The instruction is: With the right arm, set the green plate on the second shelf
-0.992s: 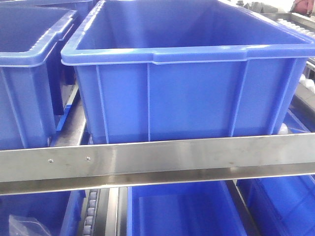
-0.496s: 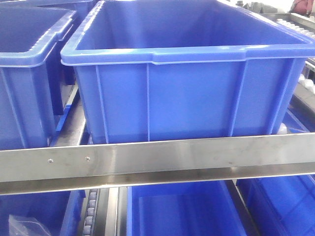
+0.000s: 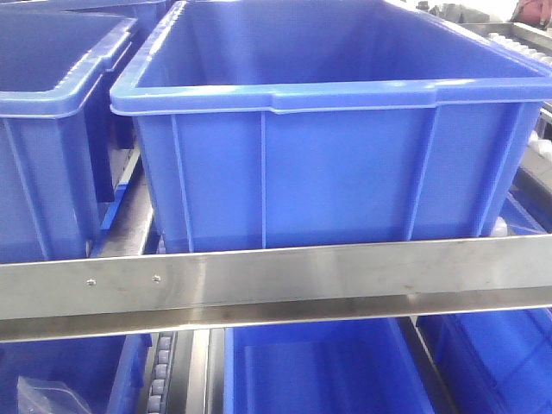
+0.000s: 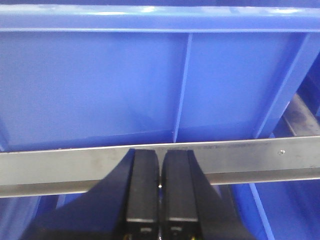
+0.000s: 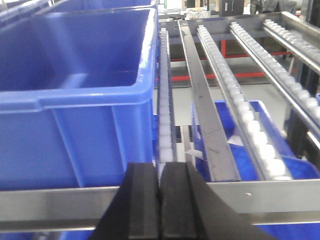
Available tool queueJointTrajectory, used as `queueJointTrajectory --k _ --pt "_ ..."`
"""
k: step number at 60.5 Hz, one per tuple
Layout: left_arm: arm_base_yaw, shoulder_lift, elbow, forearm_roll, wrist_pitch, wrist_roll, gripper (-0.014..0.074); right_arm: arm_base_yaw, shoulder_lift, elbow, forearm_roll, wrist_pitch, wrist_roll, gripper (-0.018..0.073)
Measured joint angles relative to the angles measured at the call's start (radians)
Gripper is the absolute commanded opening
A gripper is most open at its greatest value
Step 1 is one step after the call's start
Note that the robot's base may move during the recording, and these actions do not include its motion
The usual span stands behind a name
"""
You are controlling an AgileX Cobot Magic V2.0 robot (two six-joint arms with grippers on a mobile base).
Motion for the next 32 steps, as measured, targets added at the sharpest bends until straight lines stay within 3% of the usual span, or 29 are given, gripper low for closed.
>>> queueJointTrajectory --k 10,32 --pt "0.0 0.0 0.0 0.0 0.0 0.0 0.0124 0.0 0.0 0.0 -0.094 0.008 0.053 0.0055" --pt "0.0 0.0 0.0 0.0 0.0 0.0 0.0124 0.0 0.0 0.0 -0.107 0.016 0.066 0.0055"
